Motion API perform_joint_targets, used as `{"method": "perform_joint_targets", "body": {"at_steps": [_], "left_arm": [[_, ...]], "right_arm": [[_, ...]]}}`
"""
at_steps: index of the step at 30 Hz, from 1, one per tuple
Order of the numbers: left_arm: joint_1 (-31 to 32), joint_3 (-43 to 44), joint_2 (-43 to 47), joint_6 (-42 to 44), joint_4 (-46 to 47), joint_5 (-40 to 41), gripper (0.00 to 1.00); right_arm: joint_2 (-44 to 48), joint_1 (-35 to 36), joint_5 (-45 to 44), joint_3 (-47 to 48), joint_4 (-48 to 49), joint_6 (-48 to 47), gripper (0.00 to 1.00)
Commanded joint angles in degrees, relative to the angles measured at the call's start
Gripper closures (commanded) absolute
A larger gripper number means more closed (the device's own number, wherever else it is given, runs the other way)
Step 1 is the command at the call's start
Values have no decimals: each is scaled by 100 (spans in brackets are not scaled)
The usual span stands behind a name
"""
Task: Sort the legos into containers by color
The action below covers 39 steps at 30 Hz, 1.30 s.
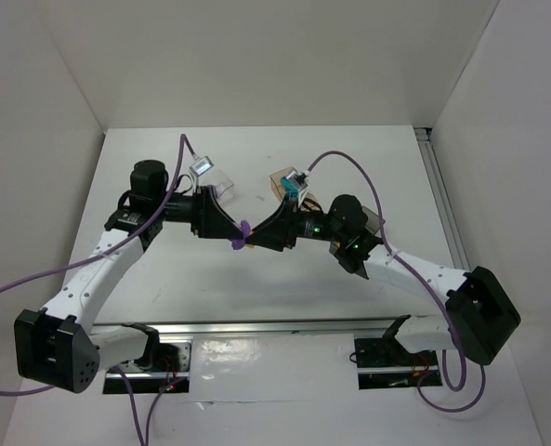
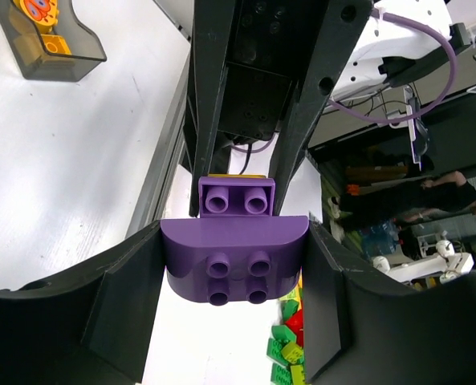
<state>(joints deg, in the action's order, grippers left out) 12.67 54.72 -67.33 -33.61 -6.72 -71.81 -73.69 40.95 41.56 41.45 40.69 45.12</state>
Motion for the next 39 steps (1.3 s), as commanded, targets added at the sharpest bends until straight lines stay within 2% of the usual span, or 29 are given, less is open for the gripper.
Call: {"method": "perform_joint_targets", "body": {"at_steps": [1,6,8,14,17,19,21,22,23,24,26,27,30,32,34,39], "left_arm": [[-19,-31,71,-14,312,-96,95],[-124,117,-244,-445,847,-149,96],[-124,267,-473,-445,848,-149,100],[-124,557,-1132,-700,1199,-44,100],[-124,724,-1387,-648,1199,26,100],[-185,943,-1590,-490,859,140,100],[-186,1206,-1730,-53,210,736,100],[-186,1625,-1940,133,-237,1087,100],[-186,1891,-2072,318,-1295,1525,100],[-186,2163,-2222,581,-1810,2513,100],[-186,2771,-2546,662,-2568,3467,100],[-186,2877,-2600,662,-2989,4368,100],[-308,2878,-2601,434,-3186,5427,100],[-361,2878,-2601,277,-3247,5729,100],[-361,2878,-2679,276,-3248,6178,100],[-536,3632,-3163,161,-3713,7153,100]], "right_arm": [[39,36,107,82,598,23,70],[144,-26,-16,-207,466,-30,70],[224,-183,-87,-295,362,-30,70],[434,-456,-227,-506,-68,-91,71],[434,-570,-341,-559,-271,-249,71],[434,-570,-542,-559,-692,-355,71],[645,-641,-832,-498,-1139,-591,71],[732,-710,-1025,-498,-1734,-688,71],[951,-711,-1593,-446,-2105,-785,71],[1057,-711,-1903,-375,-2465,-960,71],[1399,-711,-2823,-322,-3398,-1014,71],[1514,-711,-3046,-322,-3644,-1075,71],[1971,-763,-3926,-322,-4427,-1015,71],[2165,-764,-4364,-322,-4832,-962,71],[2385,-764,-4551,-375,-5008,-962,71],[2456,-764,-4692,-427,-5229,-962,71]]}}
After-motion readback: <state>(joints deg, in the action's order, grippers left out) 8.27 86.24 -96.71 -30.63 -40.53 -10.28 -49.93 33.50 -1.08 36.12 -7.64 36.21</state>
